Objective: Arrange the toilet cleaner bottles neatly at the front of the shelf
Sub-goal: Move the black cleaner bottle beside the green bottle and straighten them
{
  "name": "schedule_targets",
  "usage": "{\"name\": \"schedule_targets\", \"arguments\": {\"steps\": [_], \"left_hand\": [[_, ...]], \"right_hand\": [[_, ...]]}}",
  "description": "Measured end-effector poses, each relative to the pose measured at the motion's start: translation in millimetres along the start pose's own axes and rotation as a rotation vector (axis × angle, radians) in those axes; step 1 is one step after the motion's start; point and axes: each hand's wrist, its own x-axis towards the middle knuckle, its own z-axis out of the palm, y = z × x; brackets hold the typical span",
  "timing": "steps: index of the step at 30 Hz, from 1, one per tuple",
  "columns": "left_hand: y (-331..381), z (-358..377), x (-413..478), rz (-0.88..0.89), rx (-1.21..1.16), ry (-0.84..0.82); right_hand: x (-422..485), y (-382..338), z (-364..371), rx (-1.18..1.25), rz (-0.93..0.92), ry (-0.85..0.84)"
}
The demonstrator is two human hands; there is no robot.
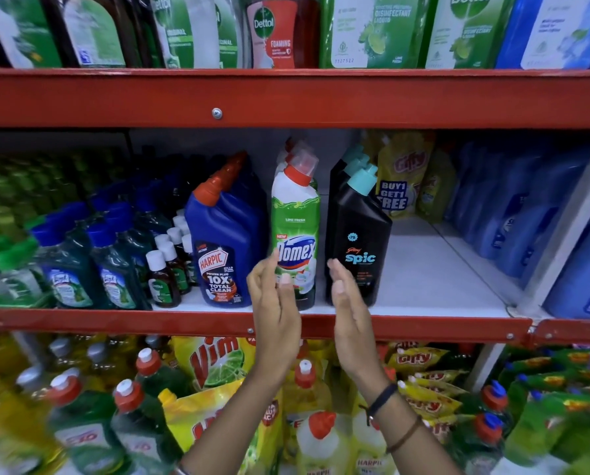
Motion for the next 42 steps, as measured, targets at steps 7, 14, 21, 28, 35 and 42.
{"name": "schedule_targets", "arguments": {"steps": [7,14,21,28,35,42], "left_hand": [[-14.7,-10.9,15.6,-0.122,0.012,-0.122],[-18.3,-14.9,23.0,-0.15,-0.019,-0.148],[-20.5,-17.1,26.4,-0.135,-0.055,-0.143],[-18.1,-16.8,26.8,-0.146,-0.054,-0.147],[-21.9,-36.3,8.7,0.017,-0.033,0.008],[-40.0,-85.0,32.7,-0.027,0.044,0.092]], "right_hand": [[13.9,0.9,29.2,-0.03,0.147,0.003],[24.3,13.5,38.4,0.055,0.133,0.046],[27.8,9.9,41.1,0.084,0.12,0.06],[25.6,8.6,41.7,0.044,0.11,0.069],[-5.7,2.7,65.0,-0.06,-0.069,0.312],[-2.8,-4.4,112.0,-0.032,0.064,0.005]]}}
